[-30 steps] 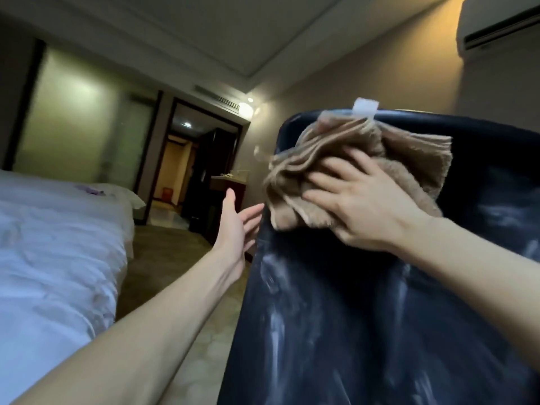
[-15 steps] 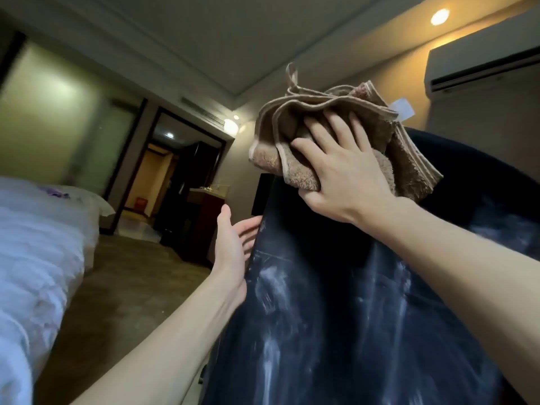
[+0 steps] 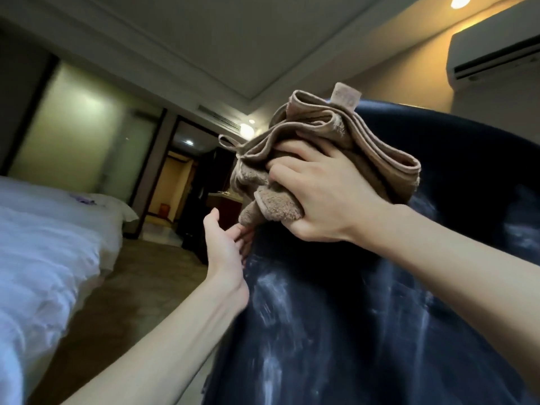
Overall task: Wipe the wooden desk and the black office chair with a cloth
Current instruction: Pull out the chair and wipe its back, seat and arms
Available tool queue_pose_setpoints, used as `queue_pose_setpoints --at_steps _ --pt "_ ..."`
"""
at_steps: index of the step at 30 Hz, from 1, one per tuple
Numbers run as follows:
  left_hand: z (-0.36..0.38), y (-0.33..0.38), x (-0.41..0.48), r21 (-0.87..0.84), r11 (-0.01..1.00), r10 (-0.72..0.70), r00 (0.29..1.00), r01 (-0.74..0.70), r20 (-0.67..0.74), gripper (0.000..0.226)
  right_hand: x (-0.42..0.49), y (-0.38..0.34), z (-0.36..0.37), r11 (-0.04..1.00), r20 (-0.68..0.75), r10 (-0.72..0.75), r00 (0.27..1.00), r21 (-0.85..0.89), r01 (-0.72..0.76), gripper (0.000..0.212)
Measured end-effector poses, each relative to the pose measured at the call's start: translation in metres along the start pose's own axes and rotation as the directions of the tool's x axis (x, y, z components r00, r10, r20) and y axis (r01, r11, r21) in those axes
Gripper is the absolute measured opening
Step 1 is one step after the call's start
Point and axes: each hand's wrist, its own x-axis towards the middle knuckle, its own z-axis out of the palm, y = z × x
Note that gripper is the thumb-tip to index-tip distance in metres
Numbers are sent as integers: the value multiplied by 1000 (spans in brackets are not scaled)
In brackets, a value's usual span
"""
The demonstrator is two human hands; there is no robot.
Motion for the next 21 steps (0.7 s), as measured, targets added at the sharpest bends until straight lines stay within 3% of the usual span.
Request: queue_pose_setpoints --at_steps 8,12,21 --pt "7 -1 4 129 991 28 998 -22 -48 78 -3 5 11 996 -131 17 991 89 -5 35" --pt "10 -10 7 85 996 30 999 -27 -35 66 0 4 8 995 -121 6 993 98 6 40" --pt "-13 -7 -6 46 998 32 990 -39 135 85 -6 -14 20 985 -258 136 957 142 -102 33"
